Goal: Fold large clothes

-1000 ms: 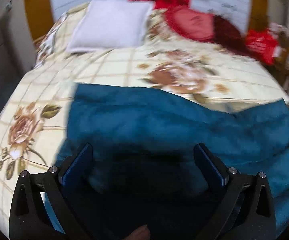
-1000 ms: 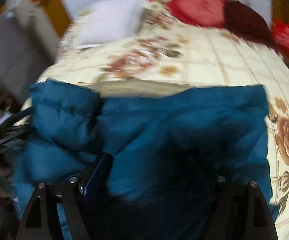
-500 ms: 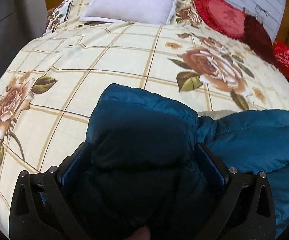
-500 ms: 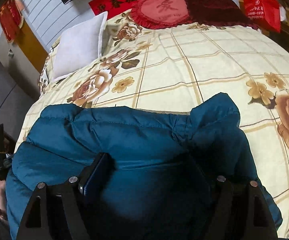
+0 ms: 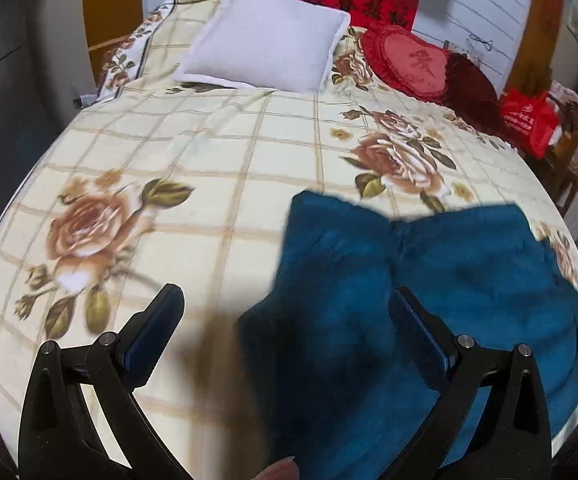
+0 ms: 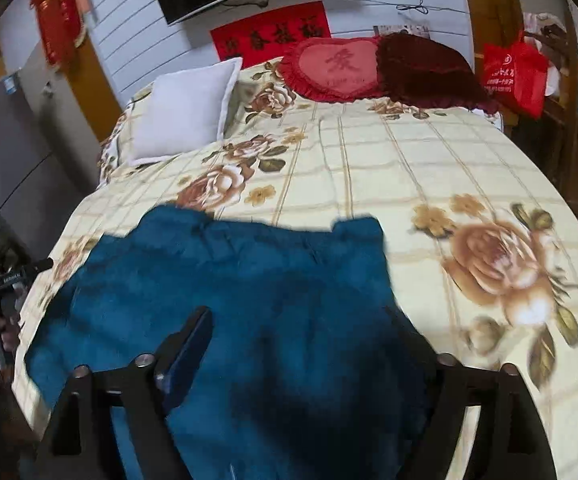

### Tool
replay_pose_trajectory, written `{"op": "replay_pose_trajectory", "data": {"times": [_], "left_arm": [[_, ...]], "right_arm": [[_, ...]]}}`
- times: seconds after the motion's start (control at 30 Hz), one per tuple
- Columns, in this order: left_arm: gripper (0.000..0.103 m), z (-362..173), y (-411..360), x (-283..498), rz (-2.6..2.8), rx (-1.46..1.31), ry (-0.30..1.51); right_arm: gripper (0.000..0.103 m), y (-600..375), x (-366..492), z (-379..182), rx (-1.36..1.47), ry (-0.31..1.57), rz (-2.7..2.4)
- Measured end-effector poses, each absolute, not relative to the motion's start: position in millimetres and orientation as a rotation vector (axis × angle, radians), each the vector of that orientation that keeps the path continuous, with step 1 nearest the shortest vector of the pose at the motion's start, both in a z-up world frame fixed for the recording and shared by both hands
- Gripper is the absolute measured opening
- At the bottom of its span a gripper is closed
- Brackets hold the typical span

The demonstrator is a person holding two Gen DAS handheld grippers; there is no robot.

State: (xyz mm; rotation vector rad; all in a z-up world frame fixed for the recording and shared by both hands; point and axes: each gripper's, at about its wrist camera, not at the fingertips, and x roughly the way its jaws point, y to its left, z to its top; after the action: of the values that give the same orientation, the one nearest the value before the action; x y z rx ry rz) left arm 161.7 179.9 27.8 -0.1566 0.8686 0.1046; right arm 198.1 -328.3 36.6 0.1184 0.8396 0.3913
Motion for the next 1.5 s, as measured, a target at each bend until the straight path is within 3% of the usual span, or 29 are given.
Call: {"op": "replay_pose_trajectory", "data": {"times": [0.3, 0.37, 0.4, 0.73, 1.07, 1.23, 1.4, 1.47, 1.5], "left_arm": [[0.103, -48.0, 175.9, 141.0, 0.015, -0.208, 1.015], [0.103, -55.4, 185.8, 145.9, -0.02, -0.287, 1.042], [0.103, -60.6, 190.1, 149.2, -0.044, -0.316, 1.056], [0.103, -65.1, 188.6, 163.1, -0.132, -0.303, 1.04], [0.1, -62.7, 177.9, 193.0, -0.358, -0.354, 1.033], [0.054, -59.0, 175.5, 185.2, -0.39, -0.383, 0.989], [0.034, -46.5, 161.1, 173.3, -0.332, -0.347, 0.929], [0.027, -38.9, 155.3, 165.2, -0.286, -0.33, 0.903], [0.025, -32.1, 151.3, 160.0, -0.261, -0.318, 0.887]], "right_arm": [[0.085, -355.7, 172.5, -19.9, 0.147, 0.946, 0.344], [0.093, -356.7, 173.1, -27.7, 0.087, 0.947, 0.328], [0.102, -358.2, 175.4, -32.2, 0.071, 0.957, 0.308], [0.103, -402.1, 187.4, -67.5, 0.382, 0.971, 0.512], [0.103, -398.3, 206.6, -78.9, 0.394, 0.942, 0.83], [0.102, -387.6, 209.9, -79.1, 0.348, 0.926, 0.847], [0.089, -376.8, 201.5, -74.3, 0.227, 0.921, 0.752], [0.072, -361.7, 189.0, -62.8, 0.123, 0.895, 0.716], [0.054, -360.2, 185.1, -58.0, 0.119, 0.888, 0.725]]}}
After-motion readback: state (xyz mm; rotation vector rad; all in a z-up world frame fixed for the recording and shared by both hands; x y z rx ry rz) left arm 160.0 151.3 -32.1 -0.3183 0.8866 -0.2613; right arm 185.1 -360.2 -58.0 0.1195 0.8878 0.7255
